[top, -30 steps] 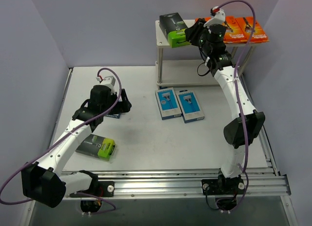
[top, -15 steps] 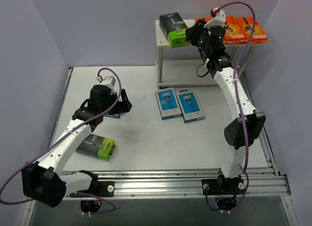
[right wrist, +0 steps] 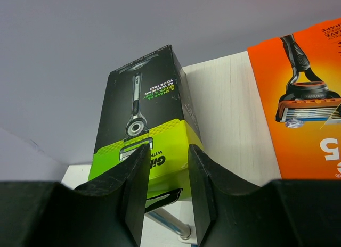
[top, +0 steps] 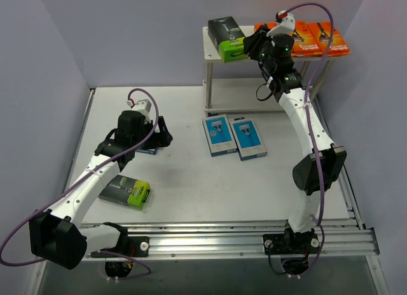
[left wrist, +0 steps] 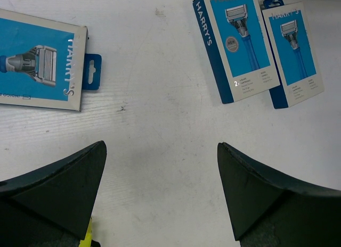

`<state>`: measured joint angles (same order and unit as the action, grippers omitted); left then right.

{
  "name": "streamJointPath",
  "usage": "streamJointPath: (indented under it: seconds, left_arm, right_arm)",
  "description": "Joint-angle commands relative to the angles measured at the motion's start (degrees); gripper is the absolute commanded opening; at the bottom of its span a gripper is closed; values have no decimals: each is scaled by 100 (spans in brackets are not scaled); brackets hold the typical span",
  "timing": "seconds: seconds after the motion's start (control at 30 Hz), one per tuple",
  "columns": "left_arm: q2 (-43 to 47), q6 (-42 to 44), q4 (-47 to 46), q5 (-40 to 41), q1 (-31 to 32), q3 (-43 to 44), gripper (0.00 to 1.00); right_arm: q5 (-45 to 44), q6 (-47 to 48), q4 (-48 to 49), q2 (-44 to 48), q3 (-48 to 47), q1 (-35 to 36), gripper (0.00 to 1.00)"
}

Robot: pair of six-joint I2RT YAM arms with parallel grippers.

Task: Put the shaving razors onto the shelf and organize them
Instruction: Place the shaving razor onto shelf

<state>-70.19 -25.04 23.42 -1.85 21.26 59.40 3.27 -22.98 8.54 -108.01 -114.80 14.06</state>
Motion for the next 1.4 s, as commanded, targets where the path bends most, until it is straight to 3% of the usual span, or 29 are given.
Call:
streamJointPath:
  seconds: [0.0, 1.0, 1.37]
  left_arm:
    - [14, -28, -92, -70, -43, 283, 94]
    - [6, -54, -101, -141, -69, 283, 94]
    - [-3, -71, -110, -184, -87, 283, 94]
  right_arm:
    - [51, -40, 149, 61, -86, 17, 30]
    - [-300, 101, -45, 113, 151, 8, 32]
    - [-424, 110, 359, 385, 537, -9, 31]
